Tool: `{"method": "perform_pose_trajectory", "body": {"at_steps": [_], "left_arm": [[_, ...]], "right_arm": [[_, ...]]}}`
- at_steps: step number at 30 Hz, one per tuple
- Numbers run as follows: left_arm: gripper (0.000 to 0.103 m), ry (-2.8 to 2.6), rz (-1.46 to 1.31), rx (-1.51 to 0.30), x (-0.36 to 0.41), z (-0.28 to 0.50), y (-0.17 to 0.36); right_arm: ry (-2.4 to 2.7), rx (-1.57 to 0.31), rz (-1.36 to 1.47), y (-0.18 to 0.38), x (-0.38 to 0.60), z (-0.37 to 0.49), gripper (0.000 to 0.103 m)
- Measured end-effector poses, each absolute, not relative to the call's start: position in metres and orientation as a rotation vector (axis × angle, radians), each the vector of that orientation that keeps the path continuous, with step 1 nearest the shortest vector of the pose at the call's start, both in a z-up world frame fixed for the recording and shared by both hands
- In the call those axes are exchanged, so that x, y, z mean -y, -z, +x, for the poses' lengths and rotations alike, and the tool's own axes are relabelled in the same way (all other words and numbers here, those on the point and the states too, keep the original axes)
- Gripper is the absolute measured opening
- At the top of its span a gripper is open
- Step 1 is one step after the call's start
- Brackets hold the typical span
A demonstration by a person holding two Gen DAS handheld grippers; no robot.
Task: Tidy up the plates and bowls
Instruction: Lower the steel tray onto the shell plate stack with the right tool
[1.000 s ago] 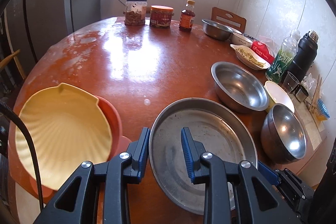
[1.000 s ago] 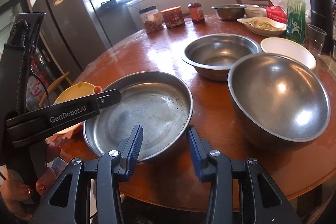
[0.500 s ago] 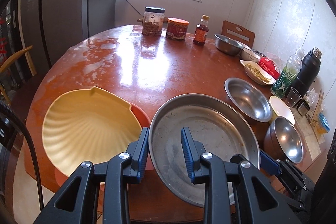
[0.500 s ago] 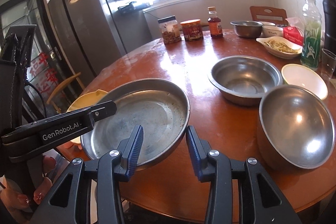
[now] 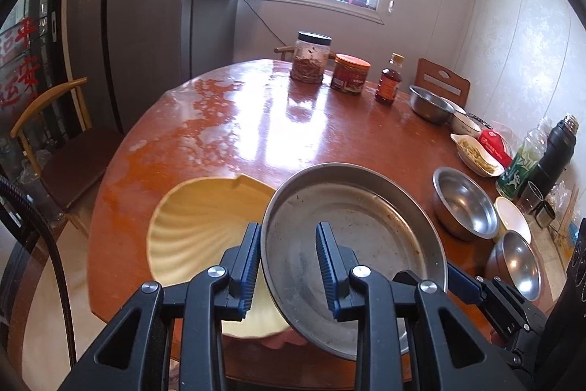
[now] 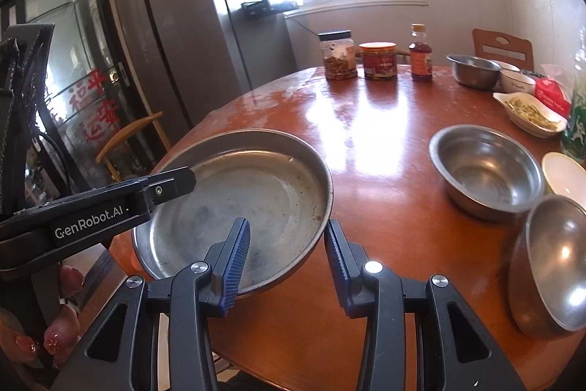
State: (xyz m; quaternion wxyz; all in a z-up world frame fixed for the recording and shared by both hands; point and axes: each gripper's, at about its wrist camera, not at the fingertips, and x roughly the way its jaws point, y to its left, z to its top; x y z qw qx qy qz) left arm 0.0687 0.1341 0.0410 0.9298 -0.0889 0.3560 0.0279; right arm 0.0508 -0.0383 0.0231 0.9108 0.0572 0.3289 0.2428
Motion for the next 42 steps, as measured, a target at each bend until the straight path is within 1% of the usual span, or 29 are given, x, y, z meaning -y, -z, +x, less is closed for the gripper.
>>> {"method": "perform_pose_trajectory", "body": {"at_steps": [10, 20, 32, 42], "left_arm": [[0.031, -0.12, -0.186, -0.705, -0.175, 0.072, -0.048], [0.03, -0.156, -0.229, -0.736, -0.205, 0.079, -0.027], [0.031, -0.152, -0.236, -0.765, -0.204, 0.084, -0.007], [0.031, -0.154, -0.23, -0.773, -0.204, 0.084, -0.004]], "right_arm": [[-0.551, -0.661, 0.078, -0.032, -0.011, 0.071, 0.043], [-0.581, -0.688, 0.04, -0.022, -0.042, 0.085, 0.043], [-0.571, -0.744, 0.02, 0.0, -0.05, 0.091, 0.043], [-0.571, -0.762, 0.008, 0.011, -0.054, 0.094, 0.043]]}}
